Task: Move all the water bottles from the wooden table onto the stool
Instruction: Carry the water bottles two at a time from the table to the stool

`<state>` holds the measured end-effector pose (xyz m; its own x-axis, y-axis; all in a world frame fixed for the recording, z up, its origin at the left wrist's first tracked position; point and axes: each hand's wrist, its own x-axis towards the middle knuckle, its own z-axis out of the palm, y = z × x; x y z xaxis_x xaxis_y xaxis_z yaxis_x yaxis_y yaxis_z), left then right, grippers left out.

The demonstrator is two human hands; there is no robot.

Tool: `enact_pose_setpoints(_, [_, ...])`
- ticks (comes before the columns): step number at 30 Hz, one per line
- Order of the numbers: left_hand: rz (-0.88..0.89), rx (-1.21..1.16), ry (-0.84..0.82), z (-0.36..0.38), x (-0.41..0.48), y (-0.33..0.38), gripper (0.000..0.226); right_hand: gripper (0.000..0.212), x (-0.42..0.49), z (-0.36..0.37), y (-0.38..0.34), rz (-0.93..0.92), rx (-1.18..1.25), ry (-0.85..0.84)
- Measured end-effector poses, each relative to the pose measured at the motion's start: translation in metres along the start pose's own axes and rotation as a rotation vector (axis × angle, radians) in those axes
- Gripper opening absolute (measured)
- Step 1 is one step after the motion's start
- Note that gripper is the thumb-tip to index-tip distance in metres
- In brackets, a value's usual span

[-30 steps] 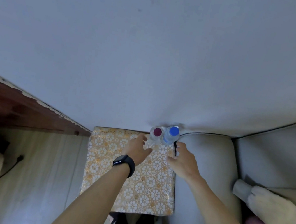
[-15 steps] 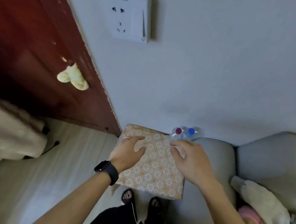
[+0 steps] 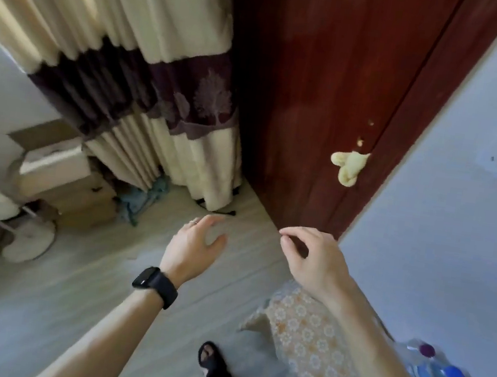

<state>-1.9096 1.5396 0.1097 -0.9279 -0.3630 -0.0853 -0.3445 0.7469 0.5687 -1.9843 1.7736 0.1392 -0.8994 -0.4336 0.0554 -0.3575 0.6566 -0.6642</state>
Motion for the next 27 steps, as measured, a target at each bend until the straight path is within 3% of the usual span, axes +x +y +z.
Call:
enact_pose_setpoints(8, [-0.404,-0.009,0.465,-0.158,-0.112,-0.159,0.045,0.020,0.046,0.131,-0.203,-0.460,0.014,-0.343])
enact_pose_setpoints(16, [-0.788,-0.004,0.837,-0.294,-0.283,-0.306,0.047,0.028,-0.001,0.282,-0.437,-0.914,0.018,-0.634])
enact_pose_setpoints(27, [-1.232,0.131,1.057,-0.399,-0.459,-0.394,0.048,0.040,-0.101,0.426,-0.658,-1.324,0.067,-0.813])
